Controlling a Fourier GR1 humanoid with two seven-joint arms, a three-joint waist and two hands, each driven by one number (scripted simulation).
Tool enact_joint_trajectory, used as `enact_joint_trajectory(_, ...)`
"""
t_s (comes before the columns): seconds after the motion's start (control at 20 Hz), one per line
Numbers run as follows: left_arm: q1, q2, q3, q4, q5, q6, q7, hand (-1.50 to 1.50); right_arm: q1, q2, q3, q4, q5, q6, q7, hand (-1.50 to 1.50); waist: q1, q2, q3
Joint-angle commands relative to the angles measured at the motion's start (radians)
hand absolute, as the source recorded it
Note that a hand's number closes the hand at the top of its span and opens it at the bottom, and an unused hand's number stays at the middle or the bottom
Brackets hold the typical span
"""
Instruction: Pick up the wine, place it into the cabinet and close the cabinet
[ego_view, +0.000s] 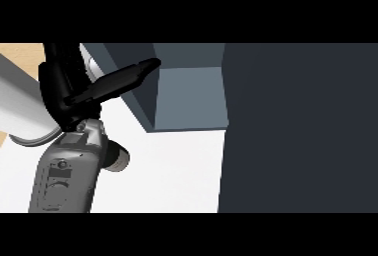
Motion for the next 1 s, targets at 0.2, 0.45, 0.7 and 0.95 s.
enact_joint_trajectory(0.2,-0.256,-0.002,-0.108,0.121,-0.186,0.174,0.312,-1.50,0.043,-0.030,0.017,-0.227,-0.038,-0.029,0.176,-1.50,0.011,-0.003,0.000)
enact_joint_trajectory(0.45,-0.282,-0.001,-0.175,0.094,-0.285,0.185,0.439,-1.50,0.049,-0.021,0.043,-0.199,-0.013,-0.034,0.159,-1.50,0.013,-0.006,0.000)
enact_joint_trajectory(0.7,-0.309,-0.001,-0.156,0.167,-0.323,0.229,0.441,-1.50,0.001,-0.015,0.071,-0.270,-0.012,-0.085,0.259,-1.50,-0.002,-0.001,-0.001)
enact_joint_trajectory(0.95,-0.300,0.000,-0.189,0.094,-0.435,0.226,0.570,-1.50,-0.012,-0.006,0.099,-0.260,0.024,-0.117,0.287,-1.50,0.010,-0.007,-0.001)
